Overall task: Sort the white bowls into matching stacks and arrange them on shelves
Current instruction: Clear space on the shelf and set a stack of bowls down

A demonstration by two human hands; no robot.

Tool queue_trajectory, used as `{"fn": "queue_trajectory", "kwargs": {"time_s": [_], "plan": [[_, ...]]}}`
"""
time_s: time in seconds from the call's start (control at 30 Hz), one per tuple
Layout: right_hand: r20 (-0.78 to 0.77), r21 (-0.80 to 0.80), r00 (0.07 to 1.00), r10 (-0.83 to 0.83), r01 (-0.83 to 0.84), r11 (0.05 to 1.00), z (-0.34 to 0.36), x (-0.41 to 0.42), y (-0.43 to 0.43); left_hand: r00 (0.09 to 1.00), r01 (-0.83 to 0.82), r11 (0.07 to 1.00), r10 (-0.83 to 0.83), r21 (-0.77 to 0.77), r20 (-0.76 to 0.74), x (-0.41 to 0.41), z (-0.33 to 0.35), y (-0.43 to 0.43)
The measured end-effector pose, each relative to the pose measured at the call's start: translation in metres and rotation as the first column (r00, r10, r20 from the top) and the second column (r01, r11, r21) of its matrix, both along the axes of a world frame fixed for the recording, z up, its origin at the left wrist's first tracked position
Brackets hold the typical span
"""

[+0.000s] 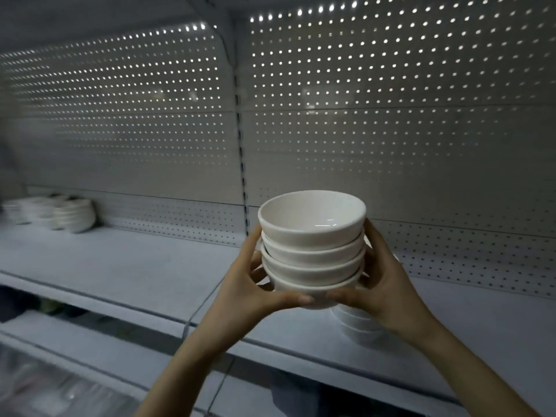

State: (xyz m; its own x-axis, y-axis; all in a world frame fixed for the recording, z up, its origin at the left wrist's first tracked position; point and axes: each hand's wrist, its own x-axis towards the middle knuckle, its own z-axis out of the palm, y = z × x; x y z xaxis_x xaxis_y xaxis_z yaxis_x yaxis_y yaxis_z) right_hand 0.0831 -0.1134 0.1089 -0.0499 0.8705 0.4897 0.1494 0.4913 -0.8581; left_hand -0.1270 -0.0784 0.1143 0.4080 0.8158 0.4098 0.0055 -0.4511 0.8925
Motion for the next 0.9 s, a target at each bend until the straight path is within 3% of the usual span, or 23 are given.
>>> {"fn": "queue_trajectory", "kwargs": {"time_s": [0.47, 0.9], "plan": [[-0.009, -0.042, 0.980, 0.198, -0.198, 0.979, -0.010, -0.143, 0.085, 0.975, -0.220, 0.975, 0.221, -0.041, 0.000, -0.146, -0.007, 0.037], [-0.105, -0.036, 0.954, 0.280, -0.285, 0.958, -0.013, -0.218, 0.231, 0.954, -0.299, 0.950, 0.296, -0.086, -0.049, -0.215, -0.002, 0.172]]}}
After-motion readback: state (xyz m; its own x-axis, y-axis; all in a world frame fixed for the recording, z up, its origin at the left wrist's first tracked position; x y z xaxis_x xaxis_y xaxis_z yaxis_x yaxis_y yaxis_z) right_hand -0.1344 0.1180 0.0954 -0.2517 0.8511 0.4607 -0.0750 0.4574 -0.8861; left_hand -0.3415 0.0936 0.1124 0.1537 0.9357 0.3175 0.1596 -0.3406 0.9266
